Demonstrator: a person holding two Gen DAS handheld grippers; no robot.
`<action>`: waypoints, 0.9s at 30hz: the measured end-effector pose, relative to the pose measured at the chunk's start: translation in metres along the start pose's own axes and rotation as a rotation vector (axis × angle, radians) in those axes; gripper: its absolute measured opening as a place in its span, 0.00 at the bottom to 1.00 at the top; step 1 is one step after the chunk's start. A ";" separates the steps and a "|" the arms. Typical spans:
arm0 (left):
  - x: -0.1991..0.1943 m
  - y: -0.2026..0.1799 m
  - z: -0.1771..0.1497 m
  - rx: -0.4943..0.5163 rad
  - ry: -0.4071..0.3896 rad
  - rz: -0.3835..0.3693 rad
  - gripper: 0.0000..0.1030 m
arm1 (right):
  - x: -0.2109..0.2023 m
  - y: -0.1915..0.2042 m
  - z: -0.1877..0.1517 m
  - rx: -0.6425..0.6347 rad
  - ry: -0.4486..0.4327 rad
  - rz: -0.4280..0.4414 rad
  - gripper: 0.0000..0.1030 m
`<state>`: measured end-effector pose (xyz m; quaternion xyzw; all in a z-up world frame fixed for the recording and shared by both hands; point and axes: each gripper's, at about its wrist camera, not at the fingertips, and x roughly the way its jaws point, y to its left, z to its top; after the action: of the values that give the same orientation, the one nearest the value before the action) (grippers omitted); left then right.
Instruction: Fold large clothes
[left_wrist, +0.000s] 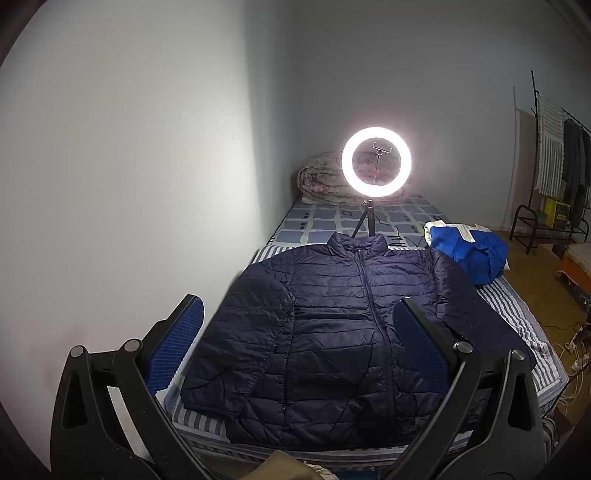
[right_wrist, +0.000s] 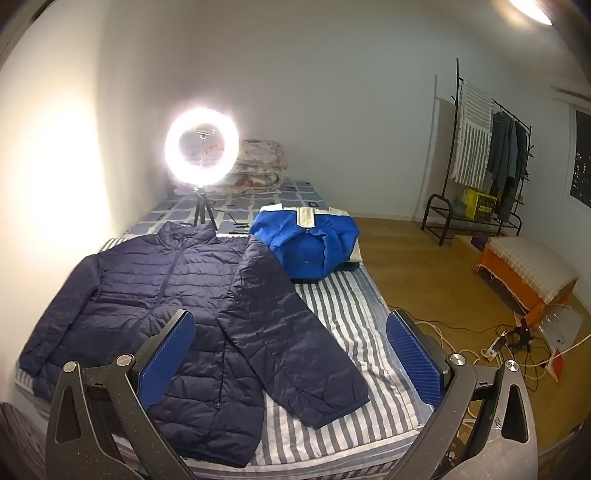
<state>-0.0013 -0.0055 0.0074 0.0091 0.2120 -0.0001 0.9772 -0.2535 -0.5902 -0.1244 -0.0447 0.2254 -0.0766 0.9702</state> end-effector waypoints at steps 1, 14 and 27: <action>0.000 0.000 0.000 0.000 -0.001 0.002 1.00 | 0.000 -0.001 0.000 -0.001 0.000 0.000 1.00; -0.011 -0.005 0.008 0.005 -0.008 -0.004 1.00 | -0.002 -0.002 -0.001 0.002 -0.002 0.001 1.00; -0.010 -0.007 0.014 0.008 -0.010 -0.003 1.00 | -0.001 -0.001 0.000 0.001 -0.001 0.000 1.00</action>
<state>-0.0051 -0.0125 0.0242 0.0128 0.2073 -0.0022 0.9782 -0.2545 -0.5915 -0.1241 -0.0443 0.2249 -0.0766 0.9704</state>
